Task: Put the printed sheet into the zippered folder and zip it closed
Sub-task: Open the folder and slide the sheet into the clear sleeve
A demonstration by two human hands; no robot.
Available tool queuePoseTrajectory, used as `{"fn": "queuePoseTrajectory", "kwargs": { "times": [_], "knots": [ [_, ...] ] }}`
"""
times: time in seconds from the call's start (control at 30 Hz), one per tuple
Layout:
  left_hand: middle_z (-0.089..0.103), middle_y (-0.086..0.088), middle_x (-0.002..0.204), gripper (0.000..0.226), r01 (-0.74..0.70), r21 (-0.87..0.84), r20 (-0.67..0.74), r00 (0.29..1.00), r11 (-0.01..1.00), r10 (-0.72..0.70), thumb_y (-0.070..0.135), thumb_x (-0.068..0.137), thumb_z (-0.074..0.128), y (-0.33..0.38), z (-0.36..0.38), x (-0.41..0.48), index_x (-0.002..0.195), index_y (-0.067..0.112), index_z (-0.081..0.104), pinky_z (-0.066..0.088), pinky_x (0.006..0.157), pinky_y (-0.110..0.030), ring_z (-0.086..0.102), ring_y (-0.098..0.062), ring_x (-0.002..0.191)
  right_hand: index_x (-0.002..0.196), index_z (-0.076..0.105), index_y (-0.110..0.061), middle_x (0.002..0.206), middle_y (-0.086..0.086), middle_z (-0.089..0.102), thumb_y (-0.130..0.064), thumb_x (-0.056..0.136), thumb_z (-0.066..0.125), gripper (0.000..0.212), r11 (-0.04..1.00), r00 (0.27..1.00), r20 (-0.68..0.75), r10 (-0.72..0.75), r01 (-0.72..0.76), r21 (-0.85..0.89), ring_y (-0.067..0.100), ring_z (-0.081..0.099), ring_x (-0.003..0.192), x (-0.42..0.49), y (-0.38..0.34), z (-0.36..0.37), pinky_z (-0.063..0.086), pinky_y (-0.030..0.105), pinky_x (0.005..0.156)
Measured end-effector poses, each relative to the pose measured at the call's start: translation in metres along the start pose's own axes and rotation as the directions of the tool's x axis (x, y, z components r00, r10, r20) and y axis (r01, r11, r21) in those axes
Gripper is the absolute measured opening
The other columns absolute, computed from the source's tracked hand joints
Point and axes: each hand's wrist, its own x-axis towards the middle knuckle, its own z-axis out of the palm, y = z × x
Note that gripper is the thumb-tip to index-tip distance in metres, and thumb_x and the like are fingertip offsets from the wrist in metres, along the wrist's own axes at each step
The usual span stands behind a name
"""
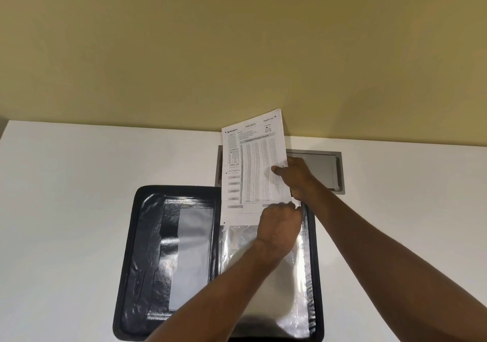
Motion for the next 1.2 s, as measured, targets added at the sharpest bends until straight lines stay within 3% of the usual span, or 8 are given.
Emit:
{"fn": "queuePoseTrajectory", "kwargs": {
  "times": [0.33, 0.47, 0.67, 0.8, 0.87, 1.03, 1.13, 1.2],
  "knots": [
    [0.066, 0.004, 0.068, 0.036, -0.079, -0.063, -0.117, 0.991, 0.995, 0.072, 0.010, 0.049, 0.089, -0.003, 0.007, -0.003, 0.079, 0.023, 0.075, 0.049, 0.042, -0.022, 0.063, -0.015, 0.059, 0.130, 0.065, 0.001, 0.131, 0.017, 0.068, -0.004, 0.095, 0.069, 0.035, 0.997, 0.994, -0.075, 0.082, -0.083, -0.007, 0.037, 0.067, 0.115, 0.003, -0.004, 0.000, 0.056, 0.048, 0.099],
    [0.066, 0.005, 0.074, 0.028, -0.161, -0.031, -0.215, 0.965, 0.986, 0.151, 0.008, 0.057, 0.077, -0.008, 0.020, -0.009, 0.081, 0.022, 0.071, 0.051, 0.051, -0.026, 0.065, -0.016, 0.079, 0.129, 0.067, -0.004, 0.129, 0.014, 0.070, -0.008, 0.096, 0.067, 0.033, 0.999, 0.997, -0.072, 0.032, -0.033, -0.017, 0.034, 0.069, 0.112, -0.002, 0.002, 0.001, 0.057, 0.048, 0.099],
    [0.073, -0.005, 0.100, 0.032, -0.243, 0.095, -0.283, 0.923, 0.965, 0.261, 0.013, 0.072, 0.080, -0.012, 0.033, -0.016, 0.103, 0.015, 0.074, 0.053, 0.090, -0.038, 0.065, -0.027, 0.107, 0.130, 0.067, -0.006, 0.130, 0.014, 0.069, -0.011, 0.097, 0.068, 0.034, 0.996, 0.990, -0.138, 0.003, -0.014, -0.082, 0.034, 0.068, 0.111, -0.008, -0.001, 0.004, 0.057, 0.035, 0.083],
    [0.070, -0.005, 0.106, 0.041, -0.214, 0.088, -0.372, 0.899, 0.973, 0.232, 0.011, 0.073, 0.079, -0.015, 0.029, -0.017, 0.113, 0.014, 0.071, 0.051, 0.087, -0.036, 0.063, -0.025, 0.100, 0.127, 0.069, -0.005, 0.128, 0.013, 0.071, -0.014, 0.098, 0.066, 0.030, 0.984, 0.984, -0.167, -0.061, 0.031, -0.176, 0.031, 0.070, 0.109, -0.013, 0.001, 0.006, 0.047, 0.017, 0.058],
    [0.069, -0.005, 0.106, 0.043, -0.200, 0.075, -0.394, 0.894, 0.977, 0.213, 0.009, 0.072, 0.079, -0.017, 0.027, -0.017, 0.114, 0.014, 0.071, 0.050, 0.085, -0.036, 0.061, -0.024, 0.097, 0.124, 0.070, -0.004, 0.125, 0.014, 0.072, -0.015, 0.098, 0.066, 0.028, 0.975, 0.982, -0.168, -0.090, 0.053, -0.216, 0.030, 0.071, 0.108, -0.013, 0.002, 0.006, 0.048, 0.019, 0.063],
    [0.067, -0.002, 0.105, 0.039, -0.185, 0.032, -0.376, 0.909, 0.982, 0.183, 0.010, 0.072, 0.082, -0.023, 0.028, -0.016, 0.109, 0.016, 0.070, 0.045, 0.085, -0.035, 0.056, -0.023, 0.098, 0.127, 0.069, -0.003, 0.125, 0.016, 0.072, -0.011, 0.096, 0.068, 0.032, 0.992, 0.996, -0.082, -0.041, 0.031, -0.120, 0.033, 0.070, 0.111, -0.019, 0.005, -0.001, 0.059, 0.044, 0.095],
    [0.069, -0.002, 0.109, 0.040, -0.163, -0.045, -0.357, 0.924, 0.986, 0.136, 0.010, 0.073, 0.084, -0.024, 0.029, -0.013, 0.110, 0.016, 0.070, 0.048, 0.085, -0.035, 0.060, -0.023, 0.101, 0.128, 0.068, -0.003, 0.123, 0.013, 0.073, -0.008, 0.097, 0.068, 0.031, 0.999, 0.999, 0.054, 0.003, -0.001, -0.036, 0.024, 0.072, 0.097, -0.029, 0.010, -0.013, 0.062, 0.034, 0.076],
    [0.068, -0.002, 0.110, 0.042, -0.157, -0.097, -0.335, 0.935, 0.983, 0.116, 0.007, 0.071, 0.085, -0.024, 0.028, -0.010, 0.109, 0.016, 0.069, 0.050, 0.084, -0.036, 0.061, -0.023, 0.101, 0.129, 0.067, -0.002, 0.124, 0.012, 0.073, -0.008, 0.096, 0.069, 0.034, 1.000, 0.990, 0.143, -0.005, 0.009, -0.025, 0.022, 0.073, 0.098, -0.035, 0.018, -0.020, 0.060, 0.028, 0.077]
  ]
}}
